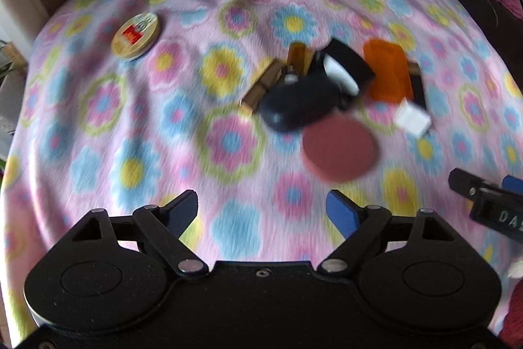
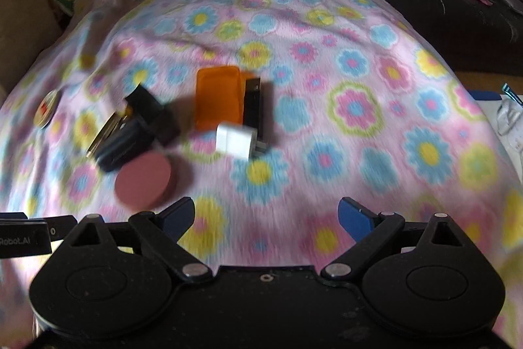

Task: Organize rigid objects
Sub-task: 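Grasp the maroon round compact with the left tool while the right tool grasps the white USB charger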

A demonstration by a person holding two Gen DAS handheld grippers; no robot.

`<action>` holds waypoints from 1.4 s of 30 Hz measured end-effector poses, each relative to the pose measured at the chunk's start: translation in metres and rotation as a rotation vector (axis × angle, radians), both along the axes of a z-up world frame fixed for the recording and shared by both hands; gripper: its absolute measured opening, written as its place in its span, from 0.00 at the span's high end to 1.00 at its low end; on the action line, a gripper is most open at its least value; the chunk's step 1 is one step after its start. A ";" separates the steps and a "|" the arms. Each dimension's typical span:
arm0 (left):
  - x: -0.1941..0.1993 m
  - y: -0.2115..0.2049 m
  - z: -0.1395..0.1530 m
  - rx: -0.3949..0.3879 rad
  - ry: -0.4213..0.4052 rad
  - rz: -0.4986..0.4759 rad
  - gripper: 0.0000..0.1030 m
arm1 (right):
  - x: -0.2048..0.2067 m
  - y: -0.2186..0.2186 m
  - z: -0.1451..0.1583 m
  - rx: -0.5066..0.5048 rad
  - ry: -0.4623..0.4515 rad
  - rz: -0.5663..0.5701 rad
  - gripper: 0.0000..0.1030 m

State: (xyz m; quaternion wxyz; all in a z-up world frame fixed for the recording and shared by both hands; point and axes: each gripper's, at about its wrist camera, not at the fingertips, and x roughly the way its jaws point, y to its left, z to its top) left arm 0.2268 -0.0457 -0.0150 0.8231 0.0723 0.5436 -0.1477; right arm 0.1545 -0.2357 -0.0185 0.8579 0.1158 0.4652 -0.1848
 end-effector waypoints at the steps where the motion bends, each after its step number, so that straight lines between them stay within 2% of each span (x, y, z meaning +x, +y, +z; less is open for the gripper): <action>1: 0.008 -0.003 -0.002 -0.004 0.001 0.005 0.20 | 0.010 -0.002 -0.004 -0.003 0.001 -0.003 0.08; 7: 0.042 -0.014 -0.019 -0.008 0.020 0.008 0.20 | 0.057 -0.012 -0.026 -0.016 0.012 -0.008 0.08; 15: 0.039 -0.009 -0.034 0.014 0.036 -0.037 0.20 | 0.098 -0.015 -0.051 0.008 0.037 -0.017 0.09; 16: 0.037 -0.008 -0.035 0.014 0.036 -0.047 0.20 | 0.100 -0.014 -0.054 0.007 0.042 -0.020 0.12; 17: 0.036 -0.008 -0.035 0.013 0.036 -0.057 0.20 | 0.103 -0.014 -0.057 0.009 0.055 -0.023 0.21; 18: 0.034 -0.008 -0.036 0.009 0.037 -0.068 0.20 | 0.105 -0.013 -0.061 0.014 0.073 -0.023 0.37; 19: 0.032 -0.009 -0.036 0.003 0.037 -0.079 0.20 | 0.106 -0.013 -0.064 0.022 0.090 -0.020 0.44; 23: 0.025 -0.020 -0.034 -0.025 0.032 -0.135 0.14 | 0.097 -0.018 -0.064 0.042 0.089 -0.024 0.45; 27: 0.021 -0.040 -0.034 -0.038 0.009 -0.192 0.13 | 0.084 -0.025 -0.058 0.046 0.087 -0.030 0.45; 34: 0.022 -0.072 -0.048 0.017 0.000 -0.241 0.13 | 0.059 -0.038 -0.044 0.048 0.078 -0.055 0.45; 35: 0.024 -0.075 -0.051 0.022 0.007 -0.238 0.13 | 0.055 -0.039 -0.043 0.048 0.076 -0.057 0.46; 36: 0.026 -0.077 -0.054 0.028 0.019 -0.231 0.13 | 0.051 -0.040 -0.041 0.048 0.074 -0.059 0.55; 38: 0.032 -0.080 -0.062 0.028 0.058 -0.207 0.14 | 0.044 -0.040 -0.037 0.052 0.077 -0.054 0.61; 40: 0.036 -0.081 -0.068 0.020 0.075 -0.182 0.15 | 0.035 -0.039 -0.032 0.054 0.074 -0.056 0.61; 42: 0.033 -0.081 -0.066 0.012 0.056 -0.185 0.26 | 0.028 -0.039 -0.030 0.045 0.074 -0.059 0.57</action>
